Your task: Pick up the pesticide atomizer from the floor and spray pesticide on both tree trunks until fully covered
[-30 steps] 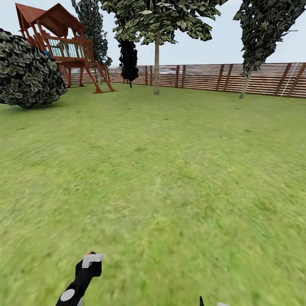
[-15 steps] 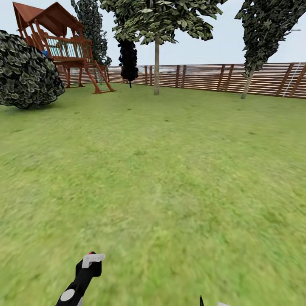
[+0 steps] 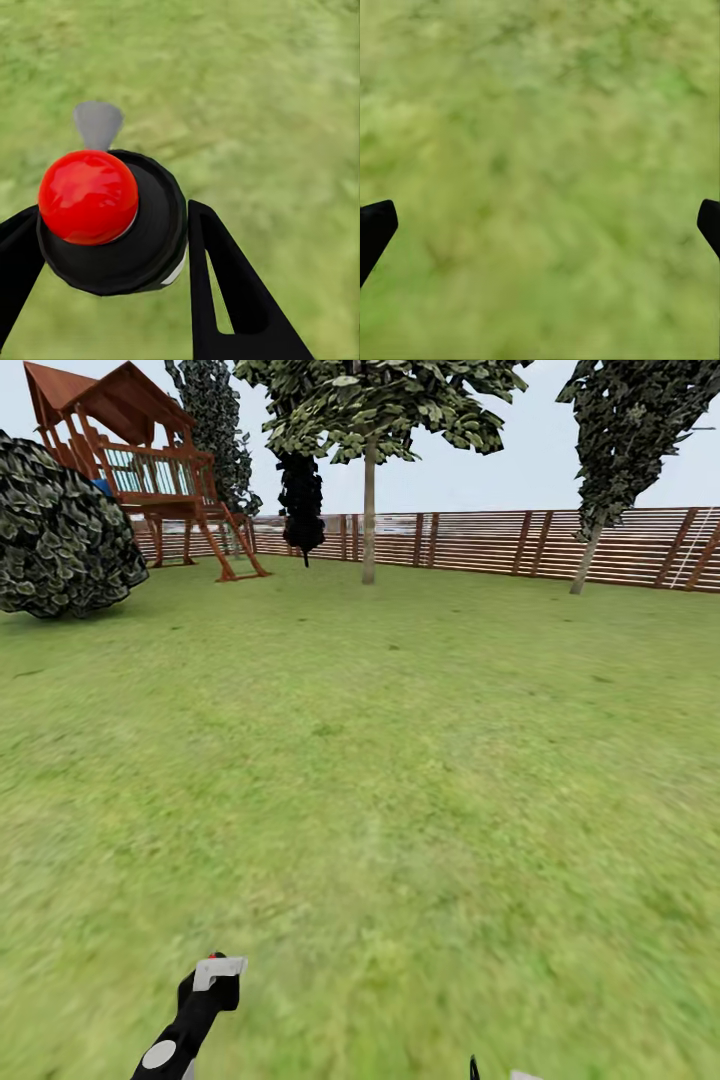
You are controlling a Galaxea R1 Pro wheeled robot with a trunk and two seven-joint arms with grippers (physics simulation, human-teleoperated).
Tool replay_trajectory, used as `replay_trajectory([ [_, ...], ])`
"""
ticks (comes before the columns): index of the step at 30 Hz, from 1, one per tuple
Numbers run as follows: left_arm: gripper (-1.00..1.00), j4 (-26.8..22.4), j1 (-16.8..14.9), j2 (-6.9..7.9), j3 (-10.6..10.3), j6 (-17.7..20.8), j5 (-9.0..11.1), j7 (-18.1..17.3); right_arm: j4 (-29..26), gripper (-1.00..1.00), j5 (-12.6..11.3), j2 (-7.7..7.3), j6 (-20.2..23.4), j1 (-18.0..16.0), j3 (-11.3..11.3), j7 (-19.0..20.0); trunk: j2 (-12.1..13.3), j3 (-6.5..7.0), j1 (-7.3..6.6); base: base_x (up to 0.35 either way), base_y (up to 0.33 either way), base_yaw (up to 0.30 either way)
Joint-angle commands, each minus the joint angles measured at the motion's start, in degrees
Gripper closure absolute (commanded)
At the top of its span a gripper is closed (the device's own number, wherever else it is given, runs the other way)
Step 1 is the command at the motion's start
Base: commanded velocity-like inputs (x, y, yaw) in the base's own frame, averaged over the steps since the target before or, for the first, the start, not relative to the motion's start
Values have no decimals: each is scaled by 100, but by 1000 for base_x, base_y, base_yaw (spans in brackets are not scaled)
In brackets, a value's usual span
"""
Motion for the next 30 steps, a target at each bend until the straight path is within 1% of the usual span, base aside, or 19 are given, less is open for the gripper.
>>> replay_trajectory([
  [1,100,-1,0,0,0,0,1,0,0,-100,-2,0,0,0,0,0,0,0,0,341,0,0],
  [14,100,-2,6,9,18,0,-8,0,0,-100,4,0,6,0,0,4,0,0,0,341,0,0],
  [17,100,-1,6,12,18,0,-8,0,0,-100,5,19,7,0,0,3,0,0,0,341,0,0],
  [21,100,-2,8,17,18,0,-8,0,6,-100,5,1,9,0,0,3,0,0,0,341,0,0],
  [24,100,-1,9,18,18,0,-8,0,1,-100,1,24,3,0,0,9,0,0,0,341,0,0],
  [27,100,-1,9,16,18,0,-8,0,5,-100,4,8,5,0,0,21,0,0,0,341,0,0],
  [30,100,-1,5,17,18,0,-8,0,15,-100,13,12,9,77,8,30,0,0,0,341,0,0],
])
